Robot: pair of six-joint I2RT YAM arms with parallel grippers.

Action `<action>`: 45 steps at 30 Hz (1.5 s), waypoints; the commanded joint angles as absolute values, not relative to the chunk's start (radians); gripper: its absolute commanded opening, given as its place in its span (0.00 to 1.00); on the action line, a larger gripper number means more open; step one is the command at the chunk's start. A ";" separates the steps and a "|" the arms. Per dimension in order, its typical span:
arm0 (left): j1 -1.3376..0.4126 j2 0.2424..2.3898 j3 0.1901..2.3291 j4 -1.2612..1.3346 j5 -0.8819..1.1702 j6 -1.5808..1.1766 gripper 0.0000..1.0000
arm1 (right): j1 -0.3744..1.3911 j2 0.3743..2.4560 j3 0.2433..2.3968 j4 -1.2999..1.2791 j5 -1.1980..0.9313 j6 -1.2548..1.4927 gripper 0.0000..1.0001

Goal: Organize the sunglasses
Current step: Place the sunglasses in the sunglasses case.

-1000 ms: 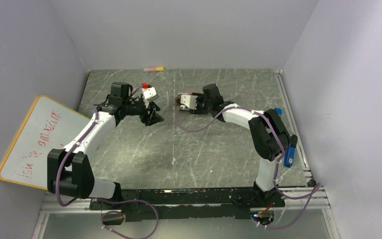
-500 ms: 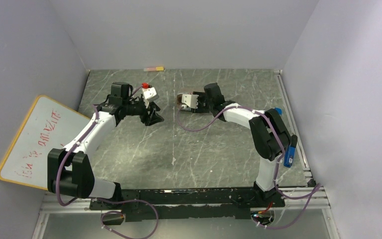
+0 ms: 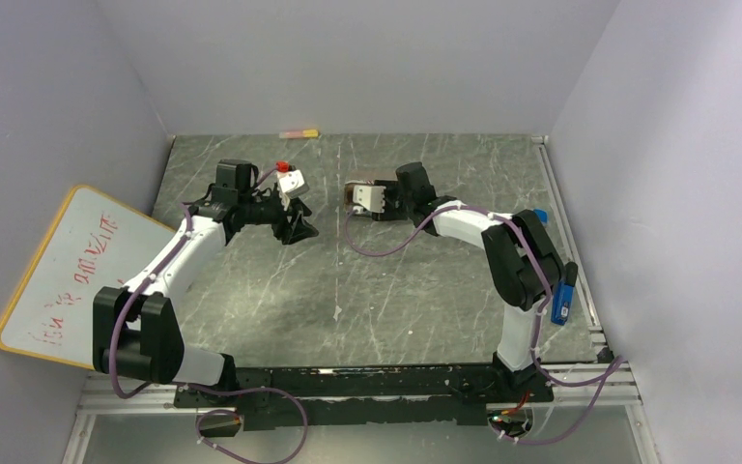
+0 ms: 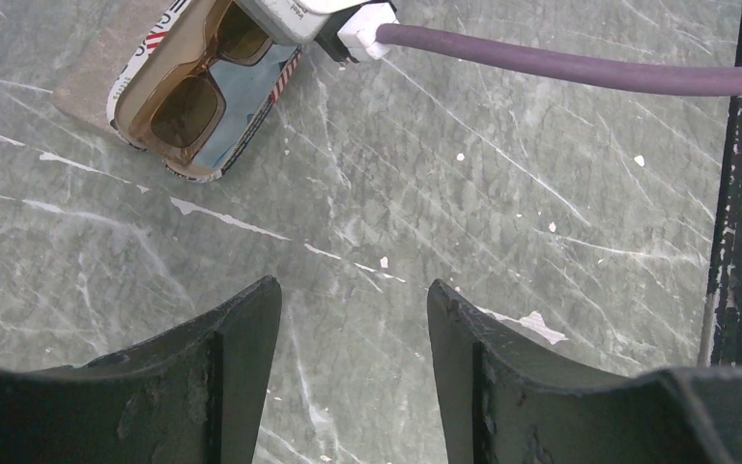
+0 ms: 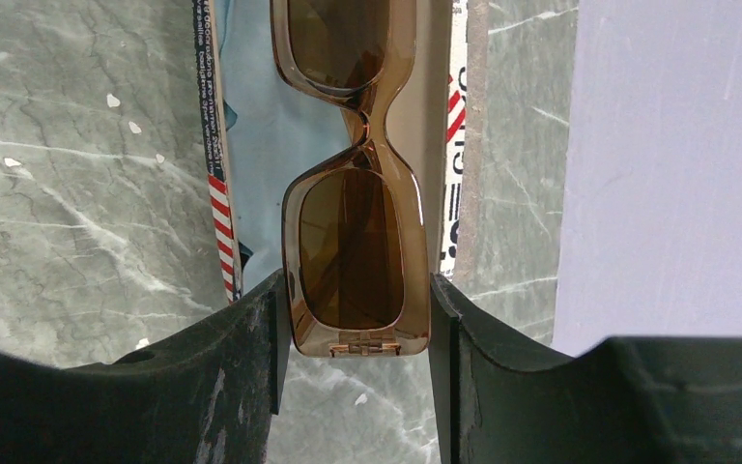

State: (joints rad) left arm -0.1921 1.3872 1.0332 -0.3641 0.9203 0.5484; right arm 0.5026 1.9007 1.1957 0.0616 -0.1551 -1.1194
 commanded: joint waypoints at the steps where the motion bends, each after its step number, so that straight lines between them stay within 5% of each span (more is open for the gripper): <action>1: -0.190 1.392 1.032 -0.368 0.959 0.572 0.62 | 0.497 1.916 1.203 0.086 -0.150 -1.138 0.41; 24: -0.190 1.398 1.032 -0.371 0.968 0.576 0.61 | 0.498 1.945 1.215 0.056 -0.157 -1.155 0.47; 45: -0.190 1.407 1.032 -0.366 0.974 0.571 0.61 | 0.499 1.927 1.241 0.017 -0.162 -1.123 0.66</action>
State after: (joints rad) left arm -0.1921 1.4052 1.0332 -0.3710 0.9390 0.5606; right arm 0.5003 1.9488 1.1961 0.0460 -0.1547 -1.1469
